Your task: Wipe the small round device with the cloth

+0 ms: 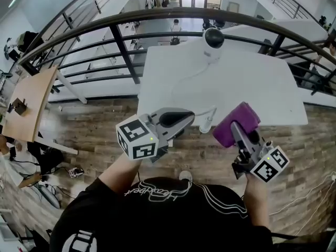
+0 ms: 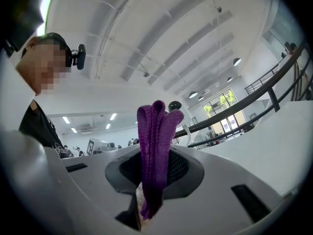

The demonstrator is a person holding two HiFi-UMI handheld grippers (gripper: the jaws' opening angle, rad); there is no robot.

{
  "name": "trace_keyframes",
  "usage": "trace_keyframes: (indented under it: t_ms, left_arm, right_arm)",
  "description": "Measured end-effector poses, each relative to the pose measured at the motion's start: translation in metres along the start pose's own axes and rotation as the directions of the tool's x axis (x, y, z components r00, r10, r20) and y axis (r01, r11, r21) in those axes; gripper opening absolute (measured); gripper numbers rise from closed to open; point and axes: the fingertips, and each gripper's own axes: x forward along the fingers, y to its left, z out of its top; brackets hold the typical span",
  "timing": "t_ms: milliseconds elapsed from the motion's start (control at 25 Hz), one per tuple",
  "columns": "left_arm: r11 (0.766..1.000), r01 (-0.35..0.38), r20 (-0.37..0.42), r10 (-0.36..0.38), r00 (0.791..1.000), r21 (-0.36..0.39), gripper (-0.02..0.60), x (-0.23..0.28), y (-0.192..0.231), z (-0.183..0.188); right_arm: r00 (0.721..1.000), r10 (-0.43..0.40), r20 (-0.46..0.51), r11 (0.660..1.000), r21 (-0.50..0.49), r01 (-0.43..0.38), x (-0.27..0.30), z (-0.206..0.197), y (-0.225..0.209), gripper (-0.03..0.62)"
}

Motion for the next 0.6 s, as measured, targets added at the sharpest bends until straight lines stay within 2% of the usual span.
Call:
trace_keyframes:
  t_ms: [280,440,600]
  left_arm:
    - [0.996,-0.09,-0.046,0.09,0.995,0.012,0.016,0.04,0.064,-0.002]
    - [0.995,-0.092,-0.102,0.096,0.99,0.042,0.082,0.045,0.089,-0.007]
    - [0.991,-0.085,-0.161,0.102,0.982,0.105,0.146,0.052,0.123,-0.008]
  right_arm:
    - [0.999,0.033,-0.022,0.999,0.036,-0.032,0.032,0.013,-0.066,0.061]
    - [0.999,0.03,-0.024,0.998,0.057,-0.028,0.043,0.009,-0.081,0.061]
    - [1.0,0.006,-0.015,0.998,0.06,-0.005,0.058,0.008,-0.094,0.061]
